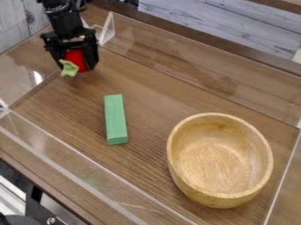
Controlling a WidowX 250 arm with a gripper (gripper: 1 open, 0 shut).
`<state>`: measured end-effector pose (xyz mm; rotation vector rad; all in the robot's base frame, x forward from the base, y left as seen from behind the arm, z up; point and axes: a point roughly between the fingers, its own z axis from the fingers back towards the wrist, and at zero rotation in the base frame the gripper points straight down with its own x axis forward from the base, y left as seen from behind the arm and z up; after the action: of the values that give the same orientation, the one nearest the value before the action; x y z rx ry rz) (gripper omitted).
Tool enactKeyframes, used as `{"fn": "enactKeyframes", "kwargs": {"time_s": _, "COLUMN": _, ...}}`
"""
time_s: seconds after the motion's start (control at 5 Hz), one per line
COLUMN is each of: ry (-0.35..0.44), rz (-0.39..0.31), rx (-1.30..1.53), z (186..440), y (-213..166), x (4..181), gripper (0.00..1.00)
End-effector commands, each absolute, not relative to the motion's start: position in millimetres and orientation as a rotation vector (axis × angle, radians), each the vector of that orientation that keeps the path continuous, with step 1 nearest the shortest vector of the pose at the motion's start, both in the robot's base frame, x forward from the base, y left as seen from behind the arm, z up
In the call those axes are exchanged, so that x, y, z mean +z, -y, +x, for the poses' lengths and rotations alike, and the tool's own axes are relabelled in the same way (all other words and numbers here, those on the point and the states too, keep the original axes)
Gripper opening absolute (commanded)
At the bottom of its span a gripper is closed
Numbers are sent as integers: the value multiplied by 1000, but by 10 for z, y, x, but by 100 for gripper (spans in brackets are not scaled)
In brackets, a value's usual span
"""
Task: Move the red object to the left side of the table
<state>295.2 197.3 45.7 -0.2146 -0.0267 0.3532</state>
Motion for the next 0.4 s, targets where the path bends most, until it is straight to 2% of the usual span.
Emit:
{"fn": "enactKeyframes", "kwargs": {"time_s": 0.0, "ry": 104, "rz": -184, "rx": 371, "z": 3009, "y": -1969, "x": 867, "gripper": 100}}
{"fn": "enactKeyframes", "kwargs": {"time_s": 0.2, "ry": 96, "rz": -191, "rx": 410, "z": 2968, "y": -1928, "x": 937, "gripper": 100}}
